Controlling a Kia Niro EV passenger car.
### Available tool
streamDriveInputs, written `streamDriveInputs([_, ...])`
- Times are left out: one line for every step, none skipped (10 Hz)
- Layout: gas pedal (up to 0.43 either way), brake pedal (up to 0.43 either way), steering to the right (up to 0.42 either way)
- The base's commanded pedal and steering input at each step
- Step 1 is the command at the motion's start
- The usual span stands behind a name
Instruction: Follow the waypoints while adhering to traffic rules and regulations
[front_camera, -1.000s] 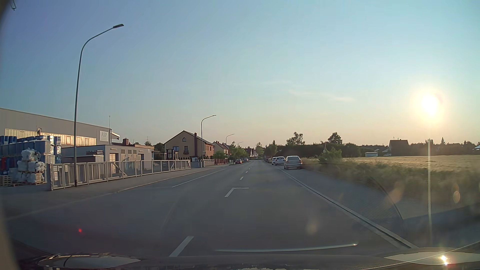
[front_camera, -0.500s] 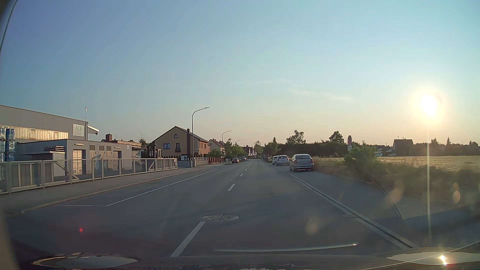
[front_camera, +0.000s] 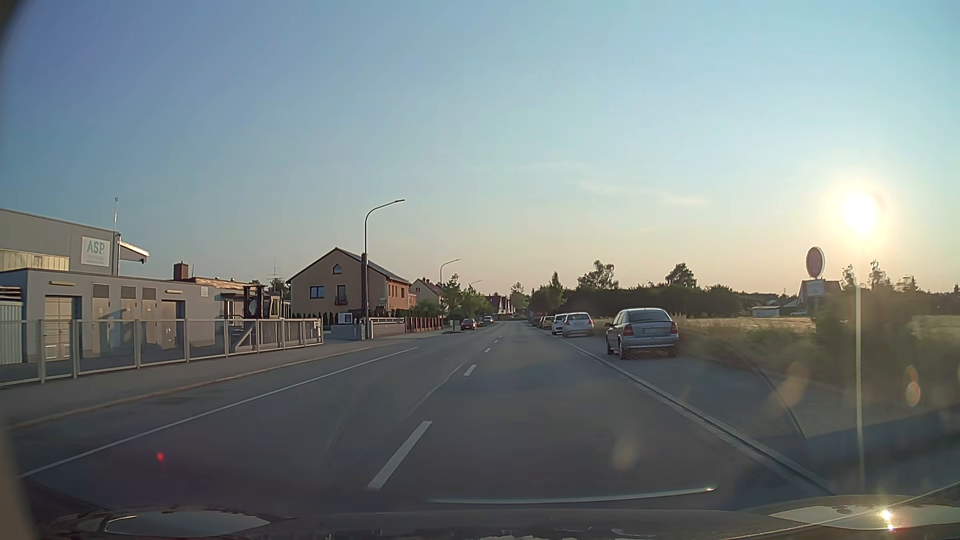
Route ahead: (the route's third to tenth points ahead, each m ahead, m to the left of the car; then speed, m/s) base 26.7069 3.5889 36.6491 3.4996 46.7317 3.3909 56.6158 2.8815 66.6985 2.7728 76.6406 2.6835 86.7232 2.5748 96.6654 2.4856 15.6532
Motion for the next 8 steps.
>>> streamDriveInputs([0.177, 0.012, 0.003])
streamDriveInputs([0.177, 0.018, 0.004])
streamDriveInputs([0.177, 0.018, 0.003])
streamDriveInputs([0.177, 0.012, 0.001])
streamDriveInputs([0.177, 0.018, -0.001])
streamDriveInputs([0.177, 0.018, -0.002])
streamDriveInputs([0.177, 0.012, -0.002])
streamDriveInputs([0.177, 0.018, -0.001])
